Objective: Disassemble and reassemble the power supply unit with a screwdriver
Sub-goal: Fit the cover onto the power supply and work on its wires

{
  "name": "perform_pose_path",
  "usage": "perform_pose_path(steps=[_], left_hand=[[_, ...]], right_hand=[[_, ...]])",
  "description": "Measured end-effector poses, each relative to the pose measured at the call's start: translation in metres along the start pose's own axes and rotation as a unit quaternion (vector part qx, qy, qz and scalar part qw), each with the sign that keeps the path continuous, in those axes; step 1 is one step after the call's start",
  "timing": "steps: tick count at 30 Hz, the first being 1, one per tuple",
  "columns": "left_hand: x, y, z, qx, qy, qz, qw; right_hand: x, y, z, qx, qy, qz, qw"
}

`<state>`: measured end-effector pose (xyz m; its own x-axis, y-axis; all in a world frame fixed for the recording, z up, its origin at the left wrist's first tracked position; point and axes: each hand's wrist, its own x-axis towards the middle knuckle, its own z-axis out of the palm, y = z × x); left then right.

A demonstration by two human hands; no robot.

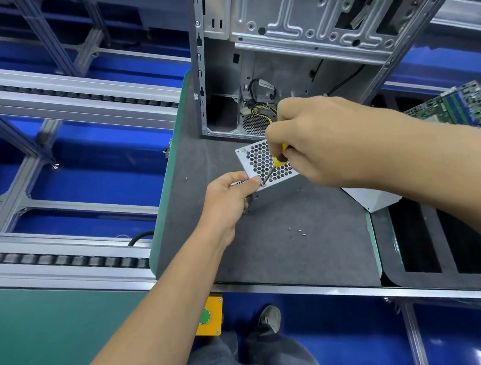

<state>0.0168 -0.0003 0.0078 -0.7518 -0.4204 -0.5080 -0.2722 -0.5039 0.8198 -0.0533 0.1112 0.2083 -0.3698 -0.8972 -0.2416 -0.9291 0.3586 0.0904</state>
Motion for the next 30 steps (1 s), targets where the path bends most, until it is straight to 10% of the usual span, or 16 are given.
perform_pose_path(steps=[23, 30], left_hand=[[-0.005, 0.002, 0.003, 0.012, -0.004, 0.012, 1.000], [-0.004, 0.004, -0.002, 0.066, -0.011, 0.039, 0.997]], right_hand=[[-0.002, 0.006, 0.020, 0.053, 0.061, 0.163, 0.983], [-0.004, 0.005, 0.006, 0.077, -0.019, 0.061, 0.995]])
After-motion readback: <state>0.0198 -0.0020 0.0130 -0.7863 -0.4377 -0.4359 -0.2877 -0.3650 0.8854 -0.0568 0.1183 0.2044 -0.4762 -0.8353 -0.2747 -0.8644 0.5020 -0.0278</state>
